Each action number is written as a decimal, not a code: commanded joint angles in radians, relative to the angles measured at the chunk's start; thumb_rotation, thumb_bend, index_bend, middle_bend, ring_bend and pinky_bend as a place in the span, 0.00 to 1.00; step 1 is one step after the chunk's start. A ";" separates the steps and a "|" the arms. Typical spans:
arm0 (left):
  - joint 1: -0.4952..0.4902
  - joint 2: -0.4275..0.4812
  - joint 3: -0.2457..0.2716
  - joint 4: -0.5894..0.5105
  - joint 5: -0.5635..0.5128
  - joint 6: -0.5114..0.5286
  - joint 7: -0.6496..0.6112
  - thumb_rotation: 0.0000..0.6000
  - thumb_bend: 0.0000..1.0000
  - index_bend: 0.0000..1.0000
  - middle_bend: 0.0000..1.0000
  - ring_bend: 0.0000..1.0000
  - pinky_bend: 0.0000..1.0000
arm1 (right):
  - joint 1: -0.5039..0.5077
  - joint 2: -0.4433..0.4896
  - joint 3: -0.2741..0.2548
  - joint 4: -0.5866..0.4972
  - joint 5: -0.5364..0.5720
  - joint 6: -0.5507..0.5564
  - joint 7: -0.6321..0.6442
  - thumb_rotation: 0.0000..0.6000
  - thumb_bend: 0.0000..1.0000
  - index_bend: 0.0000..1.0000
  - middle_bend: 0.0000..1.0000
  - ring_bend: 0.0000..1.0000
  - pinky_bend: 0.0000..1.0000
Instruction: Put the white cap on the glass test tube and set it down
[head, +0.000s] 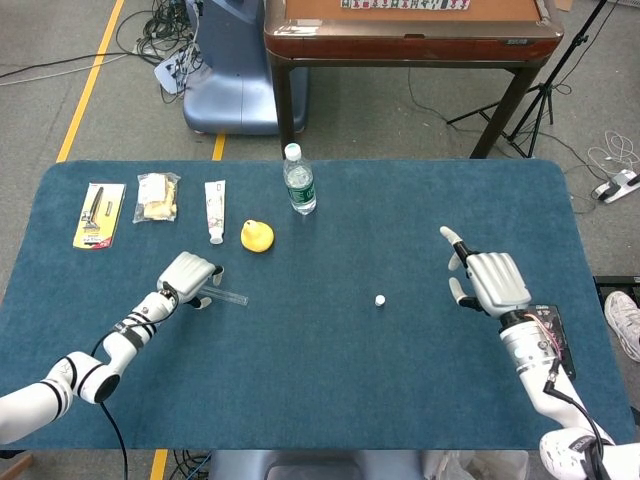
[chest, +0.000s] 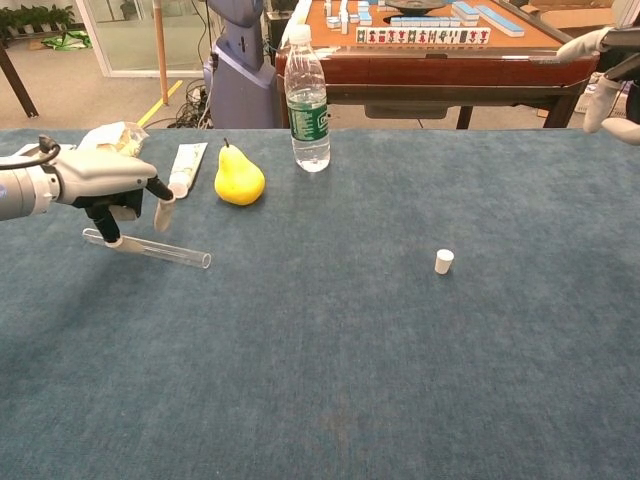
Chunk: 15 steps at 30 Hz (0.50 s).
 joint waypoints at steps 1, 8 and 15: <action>-0.007 -0.020 0.007 0.023 -0.022 -0.015 0.014 1.00 0.20 0.49 1.00 1.00 1.00 | -0.002 0.000 0.000 0.003 -0.002 -0.004 0.003 1.00 0.50 0.05 0.43 0.51 0.55; -0.015 -0.049 0.018 0.070 -0.044 -0.027 0.021 1.00 0.22 0.49 1.00 1.00 1.00 | -0.010 0.003 0.001 0.009 -0.006 -0.012 0.011 1.00 0.50 0.05 0.45 0.51 0.55; -0.022 -0.058 0.024 0.095 -0.058 -0.039 0.014 1.00 0.28 0.49 1.00 1.00 1.00 | -0.017 0.005 0.001 0.013 -0.009 -0.016 0.016 1.00 0.50 0.05 0.45 0.52 0.55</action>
